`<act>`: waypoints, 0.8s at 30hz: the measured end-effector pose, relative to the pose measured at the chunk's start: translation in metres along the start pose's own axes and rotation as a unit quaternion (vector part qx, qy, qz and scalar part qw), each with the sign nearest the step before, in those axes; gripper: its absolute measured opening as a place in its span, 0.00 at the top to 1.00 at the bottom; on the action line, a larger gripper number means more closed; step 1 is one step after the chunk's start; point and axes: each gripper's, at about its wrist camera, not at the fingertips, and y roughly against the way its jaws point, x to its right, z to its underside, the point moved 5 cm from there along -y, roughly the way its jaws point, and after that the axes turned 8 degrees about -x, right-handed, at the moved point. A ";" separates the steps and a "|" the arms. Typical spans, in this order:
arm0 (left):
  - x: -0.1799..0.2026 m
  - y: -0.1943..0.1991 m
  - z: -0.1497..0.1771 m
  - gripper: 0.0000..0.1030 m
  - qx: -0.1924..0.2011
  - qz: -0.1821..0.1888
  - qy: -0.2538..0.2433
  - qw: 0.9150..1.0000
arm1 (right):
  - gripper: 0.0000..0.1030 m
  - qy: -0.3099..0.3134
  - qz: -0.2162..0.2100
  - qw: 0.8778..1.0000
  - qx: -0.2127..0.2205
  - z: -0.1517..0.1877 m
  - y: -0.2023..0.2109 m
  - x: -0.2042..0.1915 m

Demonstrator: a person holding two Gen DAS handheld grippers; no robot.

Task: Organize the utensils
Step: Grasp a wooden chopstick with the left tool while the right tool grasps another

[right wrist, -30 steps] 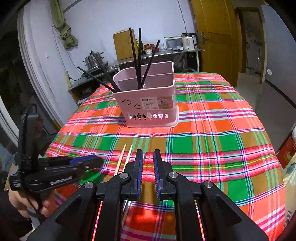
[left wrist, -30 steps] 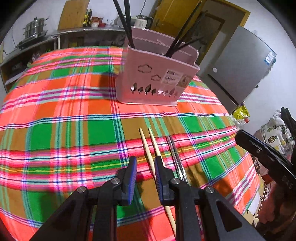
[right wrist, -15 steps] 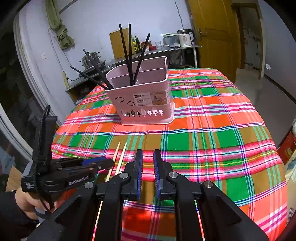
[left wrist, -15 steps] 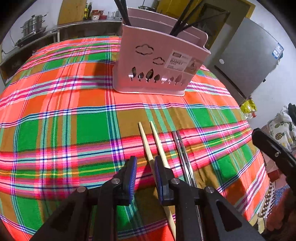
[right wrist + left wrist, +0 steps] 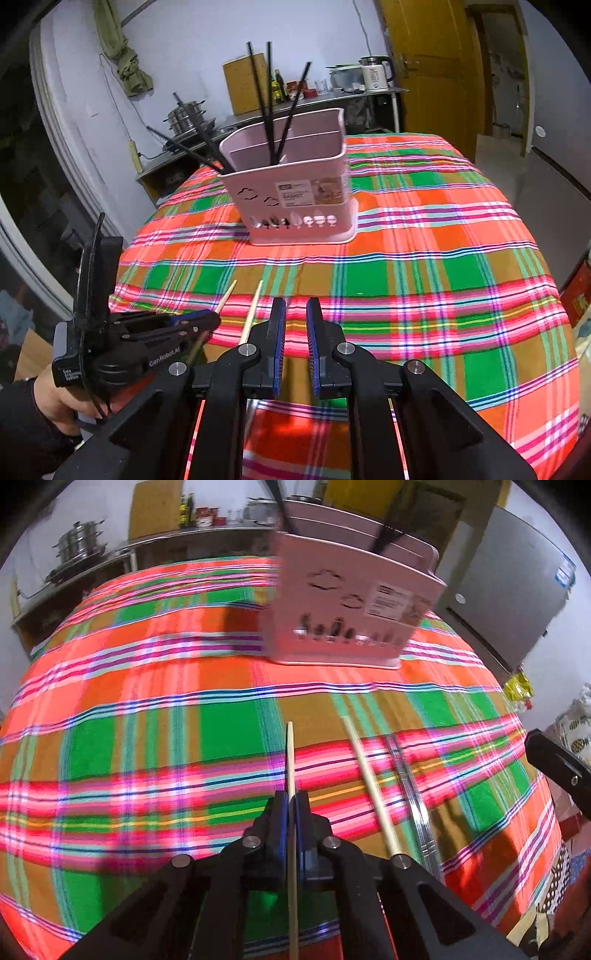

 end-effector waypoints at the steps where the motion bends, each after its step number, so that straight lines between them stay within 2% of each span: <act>1: -0.006 0.002 0.001 0.96 0.001 -0.002 0.006 1.000 | 0.89 0.003 -0.002 1.000 -0.002 0.000 -0.002 -0.003; 7: -0.041 0.011 0.004 0.96 0.009 -0.016 0.043 0.999 | 0.89 0.028 -0.020 0.999 -0.028 -0.001 -0.029 -0.029; 13: -0.067 0.019 0.004 0.96 0.009 -0.011 0.073 0.997 | 0.89 0.047 -0.026 0.997 -0.058 -0.004 -0.059 -0.047; 24: -0.070 0.014 -0.005 0.96 -0.006 0.006 0.063 0.998 | 0.89 0.050 -0.013 0.994 -0.100 -0.009 -0.101 -0.053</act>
